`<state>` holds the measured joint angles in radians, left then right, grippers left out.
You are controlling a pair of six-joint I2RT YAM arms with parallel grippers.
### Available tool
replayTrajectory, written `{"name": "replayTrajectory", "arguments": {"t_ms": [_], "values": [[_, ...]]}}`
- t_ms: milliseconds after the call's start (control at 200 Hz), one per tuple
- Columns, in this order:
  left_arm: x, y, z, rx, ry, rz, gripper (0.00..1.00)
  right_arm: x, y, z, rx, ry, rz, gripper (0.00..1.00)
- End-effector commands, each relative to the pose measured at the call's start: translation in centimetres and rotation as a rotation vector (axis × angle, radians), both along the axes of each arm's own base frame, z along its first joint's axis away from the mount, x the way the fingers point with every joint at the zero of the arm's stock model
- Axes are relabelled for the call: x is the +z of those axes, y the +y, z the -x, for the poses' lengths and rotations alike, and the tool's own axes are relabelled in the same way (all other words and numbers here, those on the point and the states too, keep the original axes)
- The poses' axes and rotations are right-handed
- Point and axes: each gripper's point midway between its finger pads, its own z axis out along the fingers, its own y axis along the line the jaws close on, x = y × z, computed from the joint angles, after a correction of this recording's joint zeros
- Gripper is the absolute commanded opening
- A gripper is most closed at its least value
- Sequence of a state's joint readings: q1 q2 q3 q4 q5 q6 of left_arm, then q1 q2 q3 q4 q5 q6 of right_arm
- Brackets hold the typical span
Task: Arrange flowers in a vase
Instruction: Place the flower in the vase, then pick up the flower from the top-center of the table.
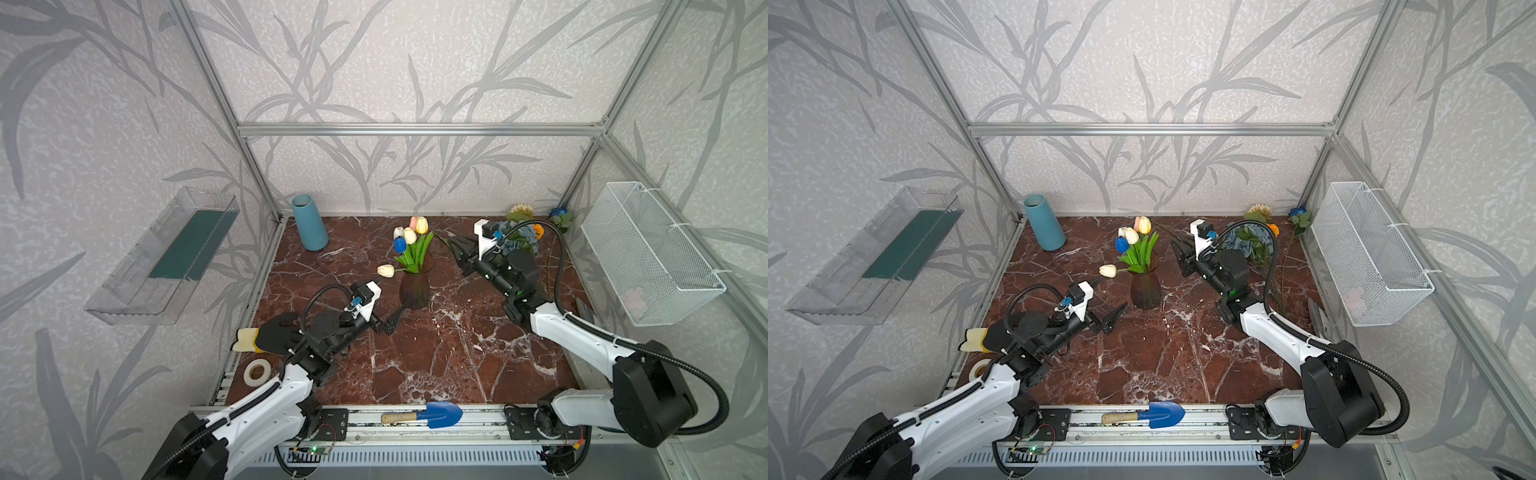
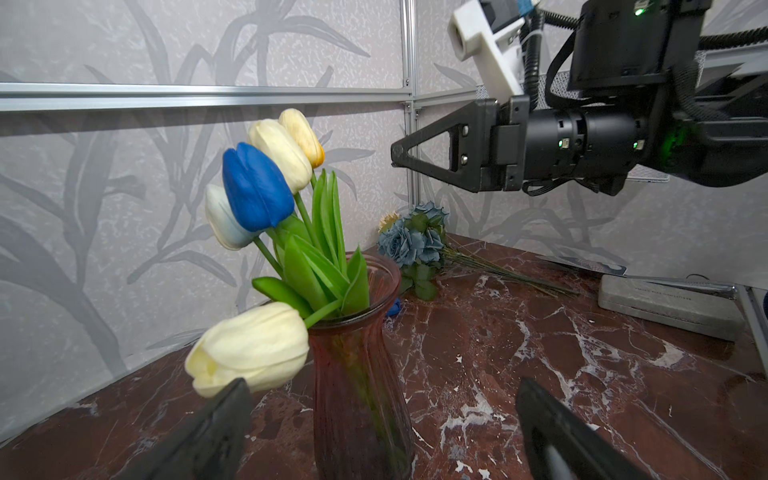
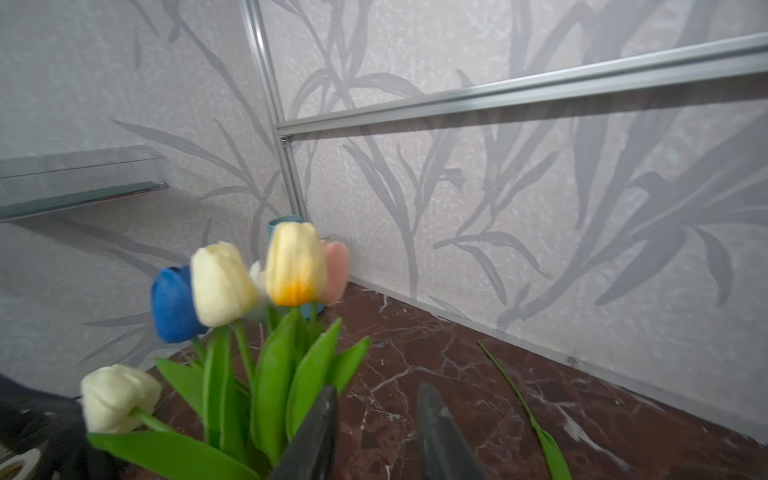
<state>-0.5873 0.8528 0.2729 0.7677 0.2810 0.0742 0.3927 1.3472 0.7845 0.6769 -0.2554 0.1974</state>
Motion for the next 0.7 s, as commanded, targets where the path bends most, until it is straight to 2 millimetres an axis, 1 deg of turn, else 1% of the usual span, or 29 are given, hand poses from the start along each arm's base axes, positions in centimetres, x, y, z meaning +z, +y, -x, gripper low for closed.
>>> {"name": "replayTrajectory", "arguments": {"t_ms": [0,85,195,210,260,295,320,345,390,450,545,655,695], "values": [[0.9,0.2,0.9,-0.02,-0.014,0.021,0.99,-2.1,-1.6,-2.1,-0.033,0.194,-0.025,0.35],[1.1,-0.3,1.9,-0.075,0.001,0.012,0.99,-4.6,-2.0,-3.3,-0.057,0.308,0.067,0.37],[1.1,-0.6,3.1,-0.13,0.032,0.015,0.99,-8.7,-2.8,-4.7,-0.109,0.476,0.222,0.38],[1.0,-0.7,3.3,-0.136,0.037,0.013,0.99,-9.6,-2.9,-4.8,-0.112,0.504,0.247,0.39],[0.7,-0.8,3.7,-0.148,0.048,0.004,0.99,-11.1,-3.4,-5.6,-0.138,0.571,0.317,0.39],[0.6,-0.9,4.0,-0.157,0.053,-0.007,0.99,-12.6,-3.8,-5.8,-0.151,0.631,0.367,0.4],[0.5,-1.0,4.2,-0.161,0.057,-0.016,0.99,-13.0,-3.9,-6.2,-0.155,0.652,0.394,0.4],[0.4,-1.1,4.4,-0.167,0.06,-0.025,0.99,-14.7,-4.1,-6.5,-0.158,0.7,0.432,0.41],[0.2,-1.3,4.6,-0.171,0.062,-0.041,0.99,-16.1,-4.4,-7.1,-0.174,0.751,0.48,0.42],[0.2,-1.6,4.8,-0.173,0.057,-0.056,0.99,-17.6,-4.4,-7.8,-0.17,0.801,0.529,0.42],[0.3,-1.9,4.8,-0.171,0.036,-0.065,0.99,-19.2,-4.0,-9.4,-0.157,0.845,0.57,0.43],[0.2,-2.2,4.3,-0.163,0.024,-0.069,0.99,-21.1,-3.5,-11.0,-0.137,0.901,0.621,0.44],[0.2,-2.3,4.2,-0.161,0.022,-0.065,0.99,-22.0,-3.4,-11.4,-0.128,0.928,0.645,0.45]]}}
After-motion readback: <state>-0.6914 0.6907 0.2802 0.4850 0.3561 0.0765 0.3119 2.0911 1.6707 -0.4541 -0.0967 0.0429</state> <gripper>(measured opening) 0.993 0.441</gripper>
